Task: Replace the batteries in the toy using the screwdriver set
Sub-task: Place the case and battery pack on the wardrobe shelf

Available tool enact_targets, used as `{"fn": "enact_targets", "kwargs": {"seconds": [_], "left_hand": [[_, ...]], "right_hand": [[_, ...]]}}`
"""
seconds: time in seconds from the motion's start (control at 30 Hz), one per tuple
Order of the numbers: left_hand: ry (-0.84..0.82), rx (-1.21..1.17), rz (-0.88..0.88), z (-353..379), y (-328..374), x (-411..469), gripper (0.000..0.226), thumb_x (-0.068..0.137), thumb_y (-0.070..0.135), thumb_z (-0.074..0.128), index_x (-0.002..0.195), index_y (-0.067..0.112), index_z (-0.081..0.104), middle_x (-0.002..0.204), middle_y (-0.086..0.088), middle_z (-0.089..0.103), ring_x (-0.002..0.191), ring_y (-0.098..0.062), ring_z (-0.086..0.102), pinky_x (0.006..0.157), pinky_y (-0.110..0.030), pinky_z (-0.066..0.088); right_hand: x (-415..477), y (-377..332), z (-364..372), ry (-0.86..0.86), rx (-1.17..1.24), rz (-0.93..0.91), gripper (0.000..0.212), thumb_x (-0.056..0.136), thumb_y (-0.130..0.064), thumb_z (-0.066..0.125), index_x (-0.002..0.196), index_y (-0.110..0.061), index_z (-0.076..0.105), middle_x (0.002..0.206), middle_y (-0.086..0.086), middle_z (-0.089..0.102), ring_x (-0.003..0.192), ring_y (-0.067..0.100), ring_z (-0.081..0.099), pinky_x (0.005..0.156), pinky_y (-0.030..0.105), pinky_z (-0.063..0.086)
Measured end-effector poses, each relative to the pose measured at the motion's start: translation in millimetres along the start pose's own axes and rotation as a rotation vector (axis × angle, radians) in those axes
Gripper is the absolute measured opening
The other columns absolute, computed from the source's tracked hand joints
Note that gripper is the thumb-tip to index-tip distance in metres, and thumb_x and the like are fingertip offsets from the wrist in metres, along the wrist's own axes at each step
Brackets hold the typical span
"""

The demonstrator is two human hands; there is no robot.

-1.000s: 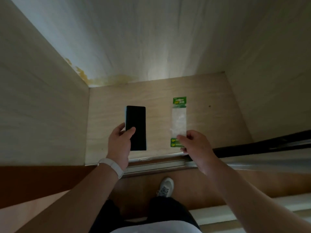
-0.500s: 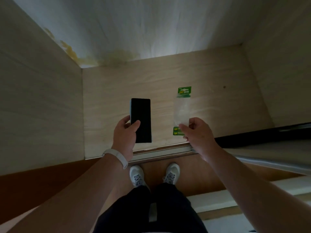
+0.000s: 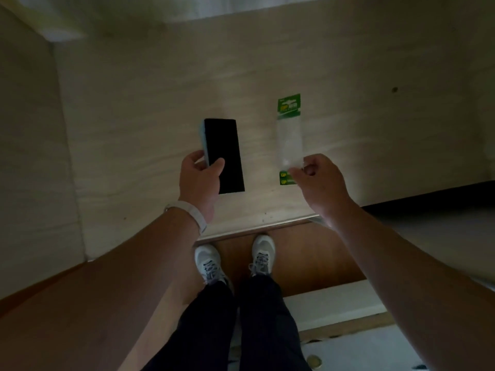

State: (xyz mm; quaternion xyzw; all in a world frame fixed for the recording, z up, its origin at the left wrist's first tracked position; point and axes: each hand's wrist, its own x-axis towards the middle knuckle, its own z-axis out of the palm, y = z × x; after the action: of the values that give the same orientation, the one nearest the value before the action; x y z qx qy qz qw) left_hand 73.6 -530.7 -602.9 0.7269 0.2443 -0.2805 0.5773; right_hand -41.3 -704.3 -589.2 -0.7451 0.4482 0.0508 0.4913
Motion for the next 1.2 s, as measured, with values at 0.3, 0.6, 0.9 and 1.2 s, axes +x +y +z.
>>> {"fn": "enact_targets", "kwargs": {"seconds": [0.3,0.6,0.9,1.2], "left_hand": [[0.065,0.031,0.017,48.2,-5.9,16.0,0.029,0.096,0.017,0.064,0.118,0.025,0.048,0.102,0.002,0.065,0.087,-0.009,0.064,0.069,-0.025,0.052],[0.164,0.292,0.164,56.9,-10.1,11.3,0.030,0.099,0.027,0.056,0.129,0.023,0.052,0.095,0.010,0.064,0.083,-0.005,0.064,0.066,-0.024,0.052],[0.225,0.404,0.206,58.4,-15.5,15.2,0.039,0.095,0.032,0.061,0.131,0.020,0.054,0.126,-0.002,0.052,0.097,-0.017,0.063,0.084,-0.036,0.059],[0.202,0.851,0.315,67.8,-5.7,13.1,0.082,0.071,0.049,0.078,0.137,0.017,0.041,0.124,-0.007,0.044,0.116,-0.030,0.048,0.093,-0.046,0.052]], "right_hand": [[47.9,11.4,5.5,0.010,0.093,0.025,0.016,0.086,-0.026,0.071,0.094,-0.022,0.057,0.081,0.000,0.061,0.071,0.012,0.056,0.064,0.027,0.044],[46.7,21.8,14.7,0.067,0.000,-0.026,0.013,0.088,-0.023,0.067,0.085,-0.019,0.055,0.075,-0.001,0.056,0.062,0.011,0.051,0.052,0.020,0.038],[52.7,27.6,17.8,0.091,-0.021,-0.039,0.013,0.087,-0.020,0.066,0.089,-0.020,0.053,0.070,-0.009,0.044,0.057,0.003,0.043,0.050,0.013,0.033],[37.8,11.7,21.4,0.081,-0.066,-0.119,0.017,0.090,-0.026,0.062,0.106,-0.023,0.059,0.089,-0.009,0.057,0.075,0.003,0.055,0.061,0.016,0.038]]}}
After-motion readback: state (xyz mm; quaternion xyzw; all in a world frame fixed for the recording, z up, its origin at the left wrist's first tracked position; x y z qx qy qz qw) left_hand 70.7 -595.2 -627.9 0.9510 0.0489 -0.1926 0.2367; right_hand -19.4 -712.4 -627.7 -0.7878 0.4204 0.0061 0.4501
